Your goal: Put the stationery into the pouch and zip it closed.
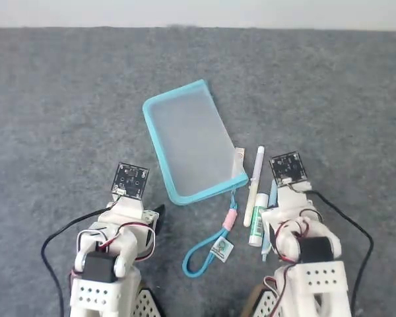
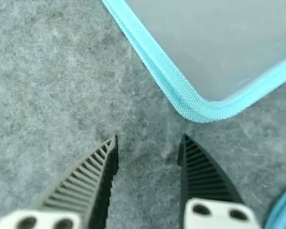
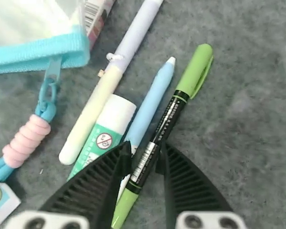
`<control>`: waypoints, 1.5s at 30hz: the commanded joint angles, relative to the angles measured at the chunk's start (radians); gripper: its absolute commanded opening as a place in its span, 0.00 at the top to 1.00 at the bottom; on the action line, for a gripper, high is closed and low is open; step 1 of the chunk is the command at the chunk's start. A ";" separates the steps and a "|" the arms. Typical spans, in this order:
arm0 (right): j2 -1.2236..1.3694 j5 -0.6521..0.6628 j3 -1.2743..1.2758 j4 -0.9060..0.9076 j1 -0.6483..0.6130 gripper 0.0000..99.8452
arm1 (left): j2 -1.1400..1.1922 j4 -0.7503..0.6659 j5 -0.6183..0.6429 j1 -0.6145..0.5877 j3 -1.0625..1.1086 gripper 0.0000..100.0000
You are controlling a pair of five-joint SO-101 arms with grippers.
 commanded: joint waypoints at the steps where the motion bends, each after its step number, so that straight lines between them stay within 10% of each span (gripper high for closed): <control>1: -0.077 0.021 0.011 -0.010 0.033 0.90 | -0.018 0.005 0.008 0.002 -0.007 0.80; 35: -0.140 0.091 -0.063 0.061 0.042 0.90 | -0.018 0.005 0.008 0.002 -0.007 0.80; 45: 0.236 0.058 -0.407 0.093 -0.257 0.90 | -0.018 0.005 0.011 0.026 -0.007 0.80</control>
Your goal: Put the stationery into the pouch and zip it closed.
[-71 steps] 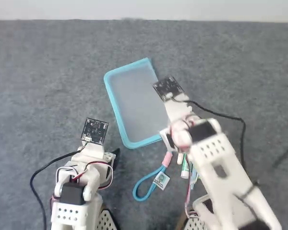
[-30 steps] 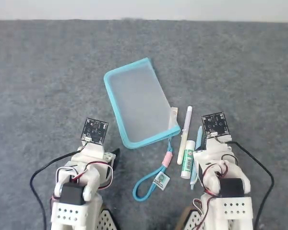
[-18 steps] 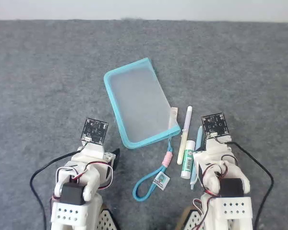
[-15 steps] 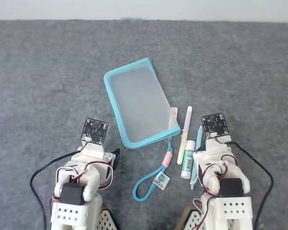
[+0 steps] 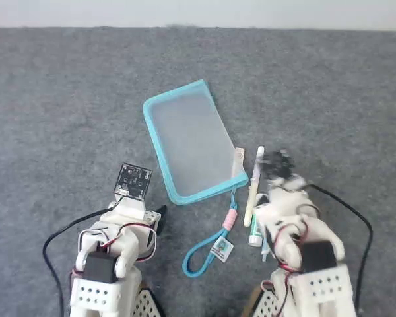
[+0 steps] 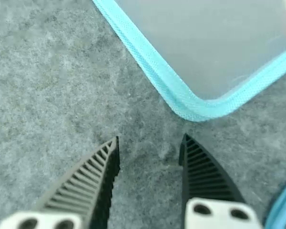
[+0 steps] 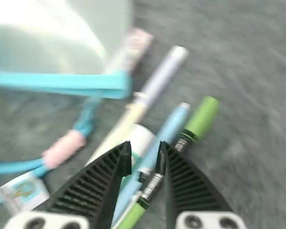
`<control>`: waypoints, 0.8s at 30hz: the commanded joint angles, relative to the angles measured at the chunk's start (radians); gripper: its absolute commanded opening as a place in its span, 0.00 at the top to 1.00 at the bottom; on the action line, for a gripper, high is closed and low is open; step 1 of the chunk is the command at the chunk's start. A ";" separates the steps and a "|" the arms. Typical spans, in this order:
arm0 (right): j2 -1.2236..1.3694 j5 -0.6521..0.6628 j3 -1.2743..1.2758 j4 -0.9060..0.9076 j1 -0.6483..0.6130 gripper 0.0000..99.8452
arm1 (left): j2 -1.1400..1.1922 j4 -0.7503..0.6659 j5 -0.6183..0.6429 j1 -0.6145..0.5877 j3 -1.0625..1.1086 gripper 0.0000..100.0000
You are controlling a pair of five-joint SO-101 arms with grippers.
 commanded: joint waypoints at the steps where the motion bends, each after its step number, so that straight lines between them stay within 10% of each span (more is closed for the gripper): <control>1: 0.252 -0.057 -0.219 -0.004 -0.102 0.90 | -0.018 0.005 0.011 0.011 -0.007 0.80; 12: 0.931 -0.350 -0.462 -0.051 -0.285 0.72 | -0.018 0.005 0.011 0.008 -0.007 0.80; 24: 1.061 -0.603 -0.529 -0.050 -0.354 0.73 | -0.018 0.005 0.011 0.008 -0.007 0.80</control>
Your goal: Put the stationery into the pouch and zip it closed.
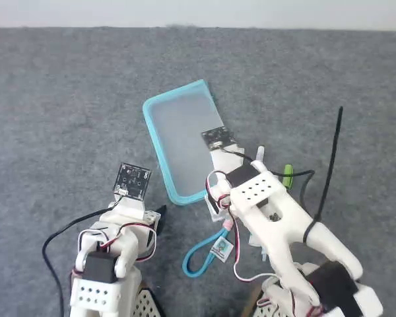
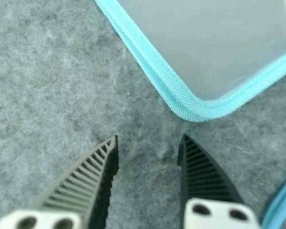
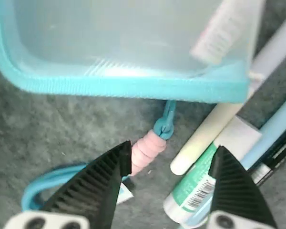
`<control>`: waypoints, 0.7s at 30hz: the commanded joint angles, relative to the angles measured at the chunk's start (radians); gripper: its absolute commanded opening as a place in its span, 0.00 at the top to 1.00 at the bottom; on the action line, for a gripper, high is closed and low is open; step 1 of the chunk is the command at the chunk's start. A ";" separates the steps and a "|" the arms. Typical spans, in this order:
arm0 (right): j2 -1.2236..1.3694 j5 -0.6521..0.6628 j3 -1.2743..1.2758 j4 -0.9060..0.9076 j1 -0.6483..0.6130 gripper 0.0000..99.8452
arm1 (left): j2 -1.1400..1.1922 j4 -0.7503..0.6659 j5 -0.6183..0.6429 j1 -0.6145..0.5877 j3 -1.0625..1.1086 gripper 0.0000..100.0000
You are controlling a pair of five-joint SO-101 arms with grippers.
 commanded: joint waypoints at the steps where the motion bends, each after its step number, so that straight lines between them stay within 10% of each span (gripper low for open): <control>1: -0.002 -0.126 -0.049 -0.010 -0.064 0.73 | -0.018 0.005 0.011 0.005 -0.007 0.80; 21: -0.001 -0.187 0.018 -0.111 -0.024 0.75 | -0.018 0.005 0.011 0.005 -0.007 0.80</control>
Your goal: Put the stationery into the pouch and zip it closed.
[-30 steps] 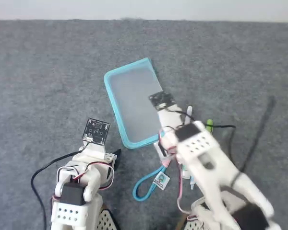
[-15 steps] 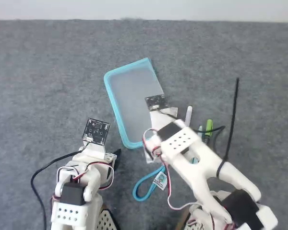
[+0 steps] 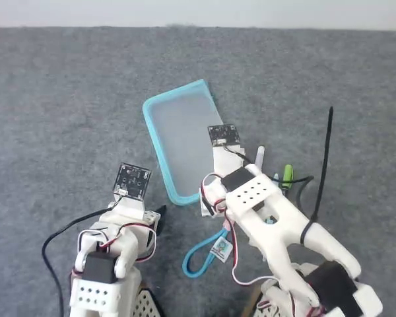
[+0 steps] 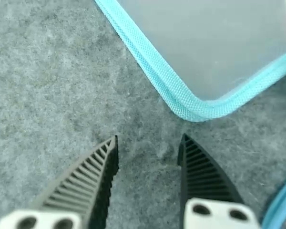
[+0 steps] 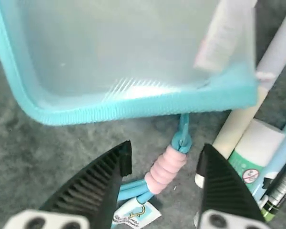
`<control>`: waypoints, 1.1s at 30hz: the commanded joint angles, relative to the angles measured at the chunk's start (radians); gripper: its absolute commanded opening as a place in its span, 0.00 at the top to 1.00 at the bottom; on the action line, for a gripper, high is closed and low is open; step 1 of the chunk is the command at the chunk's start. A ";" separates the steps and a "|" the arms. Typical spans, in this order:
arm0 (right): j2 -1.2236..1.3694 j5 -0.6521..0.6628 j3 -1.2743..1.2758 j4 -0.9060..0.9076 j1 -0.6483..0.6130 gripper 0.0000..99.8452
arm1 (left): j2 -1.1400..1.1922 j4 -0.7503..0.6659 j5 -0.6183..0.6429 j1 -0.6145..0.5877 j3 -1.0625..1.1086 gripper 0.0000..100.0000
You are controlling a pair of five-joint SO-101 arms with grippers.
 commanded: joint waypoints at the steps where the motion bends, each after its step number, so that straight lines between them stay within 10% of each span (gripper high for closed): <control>1: -0.004 -0.011 -0.002 -0.005 0.012 0.75 | -0.018 0.005 0.011 0.006 -0.007 0.80; 33: 0.189 0.241 -0.215 0.050 0.219 0.94 | -0.018 0.005 0.011 0.006 -0.007 0.80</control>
